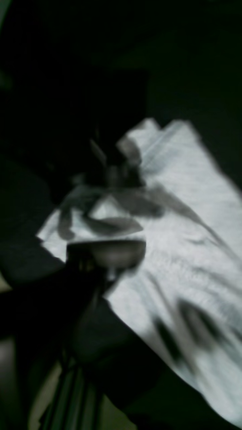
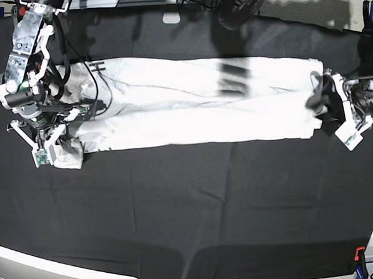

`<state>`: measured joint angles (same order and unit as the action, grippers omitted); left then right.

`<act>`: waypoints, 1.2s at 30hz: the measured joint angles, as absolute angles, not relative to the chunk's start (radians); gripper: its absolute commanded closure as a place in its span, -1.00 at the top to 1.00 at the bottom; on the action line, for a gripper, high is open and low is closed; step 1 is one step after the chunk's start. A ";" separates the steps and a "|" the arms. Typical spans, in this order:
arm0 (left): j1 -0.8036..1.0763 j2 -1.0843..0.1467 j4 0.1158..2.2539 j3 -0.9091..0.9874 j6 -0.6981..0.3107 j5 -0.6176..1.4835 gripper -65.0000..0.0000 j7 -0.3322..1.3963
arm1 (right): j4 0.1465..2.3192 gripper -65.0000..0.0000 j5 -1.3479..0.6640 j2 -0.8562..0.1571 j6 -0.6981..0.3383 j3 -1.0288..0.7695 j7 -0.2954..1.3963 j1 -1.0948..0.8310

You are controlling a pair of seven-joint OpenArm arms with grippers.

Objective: Layout the t-shirt on the table in an organized manner, then fold the t-shirt properly
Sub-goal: 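Lay the hem over the shoulder edge with both grippers, folding lengthwise, then release the folded shirt and raise both grippers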

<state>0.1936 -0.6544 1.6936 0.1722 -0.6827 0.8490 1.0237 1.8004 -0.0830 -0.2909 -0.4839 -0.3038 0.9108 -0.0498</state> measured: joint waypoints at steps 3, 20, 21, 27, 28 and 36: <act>0.194 -0.654 1.694 0.172 -0.682 0.850 -0.10 1.076 | 1.800 -1.00 -0.083 -0.291 -0.492 -0.304 0.913 -0.050; 0.194 -0.582 1.694 0.172 -0.681 1.021 -0.10 1.052 | 1.800 -1.00 -0.080 -0.291 -0.498 -0.304 0.952 -0.134; 0.194 -0.573 1.694 0.172 -0.681 1.021 -0.10 1.052 | 1.800 -1.00 -0.080 -0.291 -0.498 -0.304 0.970 -0.133; 0.194 -0.560 1.694 0.172 -0.681 1.021 -0.10 1.052 | 1.800 -0.12 -0.051 -0.290 -0.474 -0.303 1.087 -0.134; 0.194 -0.560 1.694 0.172 -0.681 1.021 -0.10 1.055 | 1.800 -0.12 -0.029 -0.291 -0.454 -0.304 1.120 -0.134; 0.194 -0.560 1.694 0.172 -0.681 1.017 -0.10 1.047 | 1.801 -0.12 0.011 -0.291 -0.422 -0.432 1.135 -0.179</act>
<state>0.1940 -0.5602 1.6943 0.1722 -0.6811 1.0168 1.0466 1.8008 0.0109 -0.2909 -0.4221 -0.4320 1.1355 -0.1791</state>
